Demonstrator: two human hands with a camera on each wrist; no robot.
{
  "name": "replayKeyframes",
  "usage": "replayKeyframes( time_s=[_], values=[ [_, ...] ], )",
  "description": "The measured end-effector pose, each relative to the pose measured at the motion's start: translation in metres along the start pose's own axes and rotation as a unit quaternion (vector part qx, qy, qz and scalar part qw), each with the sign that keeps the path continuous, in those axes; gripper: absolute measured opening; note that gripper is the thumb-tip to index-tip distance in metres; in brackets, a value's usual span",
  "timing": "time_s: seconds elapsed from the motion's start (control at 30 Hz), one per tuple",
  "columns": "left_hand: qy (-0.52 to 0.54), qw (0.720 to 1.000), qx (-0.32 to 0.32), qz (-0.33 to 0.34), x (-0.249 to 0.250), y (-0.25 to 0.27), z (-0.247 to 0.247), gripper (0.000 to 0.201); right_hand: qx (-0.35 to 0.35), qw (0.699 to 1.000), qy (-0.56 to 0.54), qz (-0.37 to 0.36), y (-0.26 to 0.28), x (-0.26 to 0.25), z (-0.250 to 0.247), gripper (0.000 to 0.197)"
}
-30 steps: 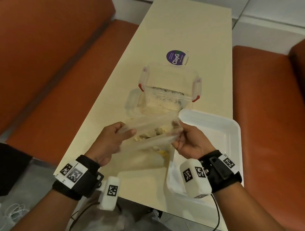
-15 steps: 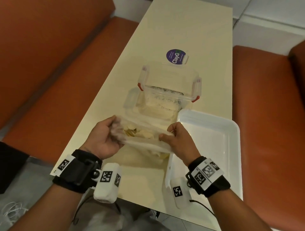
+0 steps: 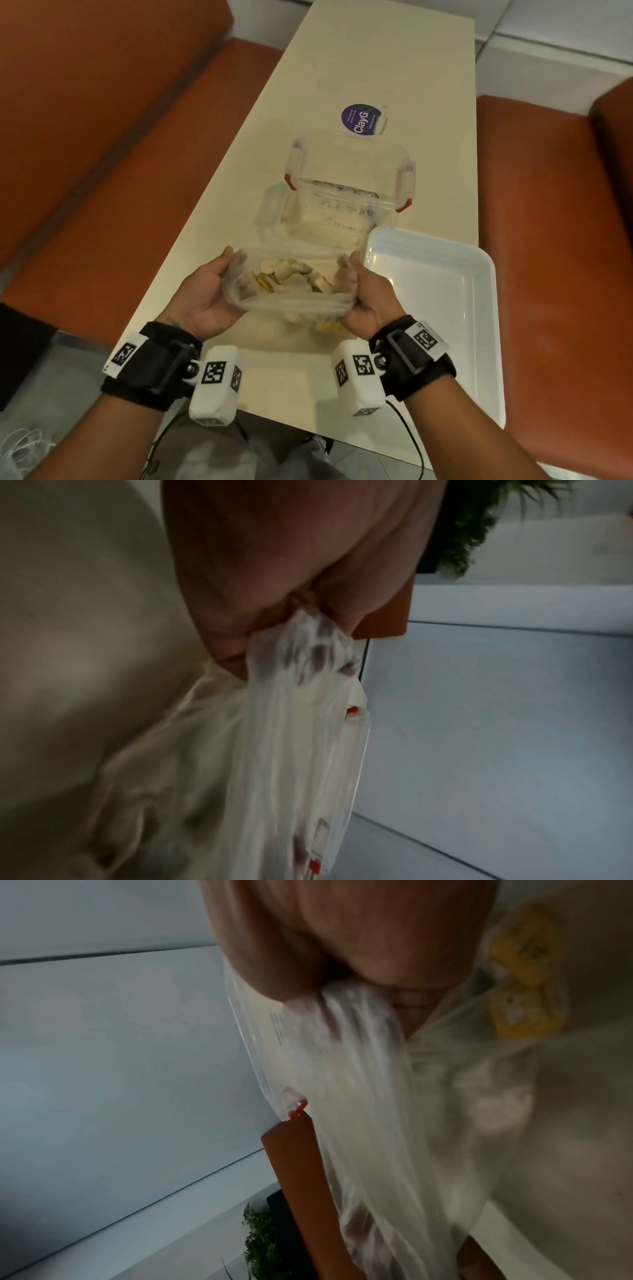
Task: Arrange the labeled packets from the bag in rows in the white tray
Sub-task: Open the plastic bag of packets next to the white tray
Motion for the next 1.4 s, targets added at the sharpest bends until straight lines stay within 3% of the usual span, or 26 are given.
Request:
replayKeyframes(
  time_s=[0.13,0.2,0.3,0.37,0.43,0.5,0.53,0.63,0.67,0.7,0.73,0.77,0.8,0.87,0.9,0.93,1.0,1.03,1.07,1.1,1.13,1.2,1.23,1.27,1.33,1.4],
  values=[
    [0.076,0.997,0.013,0.009,0.004,-0.014,-0.021,0.04,-0.015,0.999,0.024,0.022,0.0,0.006,0.011,0.038],
    [0.067,0.998,-0.001,-0.006,0.005,-0.021,-0.033,0.04,-0.017,0.992,0.122,0.0,0.005,0.005,0.018,0.033],
    [-0.04,0.998,0.037,-0.026,0.005,-0.023,-0.044,0.043,-0.042,0.945,0.32,-0.058,0.001,0.006,0.024,0.016],
    [-0.188,0.975,0.112,0.034,0.012,-0.015,-0.042,0.058,-0.052,0.921,0.38,-0.067,-0.003,0.008,0.027,0.025],
    [-0.335,0.907,0.188,0.175,0.025,-0.004,-0.038,0.06,-0.057,0.909,0.405,-0.076,-0.003,0.007,0.031,0.039],
    [-0.462,0.812,0.17,0.315,0.038,0.008,-0.026,0.065,-0.071,0.896,0.429,-0.087,-0.004,0.004,0.035,0.047],
    [-0.539,0.752,0.139,0.352,0.04,0.013,-0.016,0.069,-0.085,0.89,0.44,-0.089,-0.002,0.003,0.038,0.045],
    [-0.754,0.537,0.104,0.365,0.03,0.003,0.006,0.065,-0.125,0.855,0.493,-0.106,0.003,0.0,0.048,0.033],
    [-0.784,0.483,0.118,0.371,0.027,0.0,0.012,0.055,-0.13,0.839,0.516,-0.113,0.005,-0.001,0.051,0.034],
    [-0.791,0.459,0.13,0.382,0.027,-0.002,0.015,0.043,-0.131,0.824,0.538,-0.122,0.006,-0.002,0.053,0.035],
    [-0.775,0.476,0.134,0.393,0.029,-0.003,0.016,0.032,-0.126,0.807,0.562,-0.133,0.008,-0.004,0.054,0.036],
    [-0.743,0.526,0.13,0.393,0.032,-0.004,0.013,0.026,-0.114,0.783,0.593,-0.15,0.008,-0.007,0.053,0.036],
    [-0.693,0.6,0.111,0.385,0.035,-0.004,0.008,0.021,-0.091,0.75,0.633,-0.169,0.009,-0.01,0.051,0.036],
    [-0.56,0.752,0.065,0.341,0.038,-0.004,0.002,0.014,-0.024,0.656,0.721,-0.222,0.01,-0.018,0.044,0.034],
    [-0.496,0.81,0.053,0.308,0.036,-0.002,0.0,0.015,0.007,0.609,0.753,-0.25,0.011,-0.021,0.039,0.033],
    [-0.441,0.854,0.048,0.272,0.035,0.0,-0.001,0.016,0.04,0.566,0.777,-0.272,0.013,-0.024,0.036,0.031],
    [-0.352,0.913,0.043,0.203,0.031,0.004,-0.002,0.017,0.107,0.495,0.813,-0.288,0.018,-0.028,0.03,0.025],
    [-0.308,0.935,0.041,0.172,0.029,0.003,-0.003,0.017,0.132,0.479,0.818,-0.289,0.02,-0.03,0.027,0.021],
    [-0.262,0.954,0.039,0.144,0.028,0.004,-0.004,0.017,0.149,0.483,0.814,-0.287,0.022,-0.032,0.023,0.02],
    [-0.212,0.969,0.037,0.119,0.026,0.002,-0.006,0.018,0.152,0.517,0.794,-0.281,0.021,-0.033,0.019,0.022],
    [-0.156,0.983,0.031,0.094,0.024,0.001,-0.008,0.019,0.142,0.599,0.742,-0.266,0.021,-0.033,0.016,0.024],
    [-0.031,0.998,0.005,0.047,0.019,-0.001,-0.011,0.019,0.098,0.794,0.567,-0.197,0.018,-0.026,0.008,0.017],
    [0.03,0.999,-0.009,0.024,0.016,-0.001,-0.012,0.018,0.076,0.865,0.473,-0.146,0.017,-0.02,0.007,0.012],
    [0.084,0.996,-0.019,-0.002,0.012,-0.001,-0.014,0.018,0.057,0.918,0.381,-0.097,0.016,-0.015,0.008,0.009],
    [0.149,0.987,-0.032,-0.044,0.006,-0.002,-0.02,0.019,0.053,0.969,0.238,-0.041,0.012,-0.012,0.011,0.01],
    [0.147,0.987,-0.042,-0.058,0.0,-0.005,-0.024,0.028,0.059,0.988,0.14,-0.004,0.005,-0.008,0.014,0.012]
  ],
)
Point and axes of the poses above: each hand's wrist, its own y-axis away from the middle knuckle, its own z-axis out of the palm, x = y × z, the point moved 4 cm from there along -y, towards the middle knuckle, and after that the axes turned 2 degrees about -z, right-handed, at the moved point
